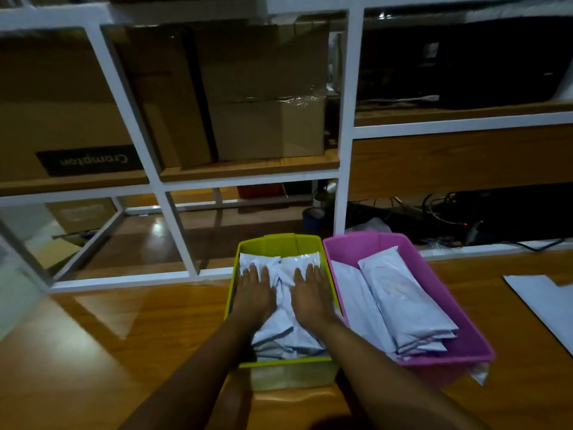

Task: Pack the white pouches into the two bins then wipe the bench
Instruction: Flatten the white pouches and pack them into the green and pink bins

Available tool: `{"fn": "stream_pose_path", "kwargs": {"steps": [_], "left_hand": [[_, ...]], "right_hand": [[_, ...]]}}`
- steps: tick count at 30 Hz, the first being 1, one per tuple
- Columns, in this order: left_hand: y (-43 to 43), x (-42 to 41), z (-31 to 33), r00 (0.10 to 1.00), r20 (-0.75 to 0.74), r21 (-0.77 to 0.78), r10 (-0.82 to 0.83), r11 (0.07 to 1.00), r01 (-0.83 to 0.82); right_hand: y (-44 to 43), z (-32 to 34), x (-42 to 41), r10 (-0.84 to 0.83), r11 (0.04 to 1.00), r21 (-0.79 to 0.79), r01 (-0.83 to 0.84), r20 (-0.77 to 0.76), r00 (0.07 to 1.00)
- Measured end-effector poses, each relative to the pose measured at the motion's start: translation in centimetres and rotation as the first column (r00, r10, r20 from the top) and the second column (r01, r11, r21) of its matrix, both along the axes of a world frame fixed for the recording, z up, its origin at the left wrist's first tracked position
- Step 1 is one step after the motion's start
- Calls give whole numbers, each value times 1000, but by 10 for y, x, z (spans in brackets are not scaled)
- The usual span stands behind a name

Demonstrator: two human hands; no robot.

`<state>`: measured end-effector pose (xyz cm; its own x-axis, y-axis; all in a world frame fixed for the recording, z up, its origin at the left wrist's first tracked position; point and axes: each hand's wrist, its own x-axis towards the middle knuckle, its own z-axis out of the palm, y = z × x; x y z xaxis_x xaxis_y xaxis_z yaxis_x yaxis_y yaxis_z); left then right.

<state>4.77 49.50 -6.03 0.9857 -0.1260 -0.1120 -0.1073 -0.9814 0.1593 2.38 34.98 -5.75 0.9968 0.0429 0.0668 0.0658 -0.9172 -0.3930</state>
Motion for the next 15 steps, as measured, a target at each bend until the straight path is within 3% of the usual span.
{"fn": "stream_pose_path", "kwargs": {"steps": [6,10,11,15], "left_hand": [[2,8,-9,995,83,72,-46,997,40],[9,0,4,967,234,57,-102,994,91],[13,-3,6,967,222,66,-128,991,116],[16,-7,9,982,-54,163,-180,969,187]], "right_hand": [[4,-14,16,6,995,-95,-28,-227,974],[3,-3,16,28,995,-95,-34,-65,998],[1,-2,13,61,992,-110,-67,-55,997],[-4,-1,2,153,970,-153,-187,-210,966]]}}
